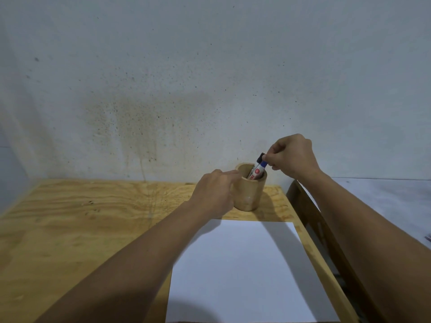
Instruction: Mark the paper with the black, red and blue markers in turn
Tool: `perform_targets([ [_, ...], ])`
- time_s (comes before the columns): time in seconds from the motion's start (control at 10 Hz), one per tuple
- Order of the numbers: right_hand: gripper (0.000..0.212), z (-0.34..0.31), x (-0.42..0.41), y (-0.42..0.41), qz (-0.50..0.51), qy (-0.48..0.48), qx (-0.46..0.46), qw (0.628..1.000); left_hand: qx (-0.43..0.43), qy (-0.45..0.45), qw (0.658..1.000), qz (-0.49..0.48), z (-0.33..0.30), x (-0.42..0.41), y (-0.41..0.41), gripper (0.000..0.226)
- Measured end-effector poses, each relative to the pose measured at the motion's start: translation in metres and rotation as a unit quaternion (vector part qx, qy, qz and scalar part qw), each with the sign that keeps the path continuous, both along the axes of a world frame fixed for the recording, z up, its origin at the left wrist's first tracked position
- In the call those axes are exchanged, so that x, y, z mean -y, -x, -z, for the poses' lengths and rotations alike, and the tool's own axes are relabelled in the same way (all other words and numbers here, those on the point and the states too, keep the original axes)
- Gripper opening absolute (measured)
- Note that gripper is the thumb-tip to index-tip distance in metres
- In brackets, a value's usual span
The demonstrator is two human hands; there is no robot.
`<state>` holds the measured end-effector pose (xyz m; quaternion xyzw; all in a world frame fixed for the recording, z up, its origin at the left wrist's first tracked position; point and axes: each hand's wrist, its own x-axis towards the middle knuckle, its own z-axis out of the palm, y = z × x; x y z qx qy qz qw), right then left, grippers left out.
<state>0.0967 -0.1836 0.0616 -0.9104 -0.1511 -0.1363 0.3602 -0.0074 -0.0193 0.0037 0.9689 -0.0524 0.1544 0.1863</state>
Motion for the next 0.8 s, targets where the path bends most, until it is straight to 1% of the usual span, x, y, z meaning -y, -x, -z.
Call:
perform_targets([
  [0.1,0.008,0.005,-0.002,0.002,-0.006,0.009,-0.011,1.0,-0.004,-0.001,1.0,0.001,0.0,-0.001,-0.001,0.059],
  [0.2,0.009,0.012,0.0,0.002,0.001,-0.013,-0.018,1.0,-0.003,-0.006,1.0,0.002,0.0,0.0,0.001,0.057],
  [0.3,0.007,0.016,0.003,0.006,0.001,-0.049,-0.024,0.999,-0.01,-0.01,1.0,0.001,-0.003,0.0,0.002,0.05],
  [0.4,0.005,0.023,0.006,0.009,-0.008,-0.064,-0.017,0.998,-0.034,0.014,0.999,0.016,-0.003,-0.002,0.002,0.055],
  [0.5,0.005,0.029,0.011,0.015,0.003,-0.081,0.003,0.997,-0.046,0.041,0.998,0.024,0.002,-0.006,0.008,0.069],
  [0.6,0.012,0.038,0.018,0.032,0.03,-0.077,0.03,0.996,-0.042,0.073,0.996,-0.002,0.012,-0.018,0.019,0.068],
  [0.7,0.004,0.049,0.023,0.059,-0.006,-0.001,-0.011,1.0,-0.03,0.104,0.993,-0.043,0.02,-0.037,0.035,0.06],
  [0.8,0.016,0.074,0.026,0.088,-0.055,0.143,-0.052,0.987,-0.02,0.117,0.989,-0.083,0.035,-0.053,0.058,0.057],
])
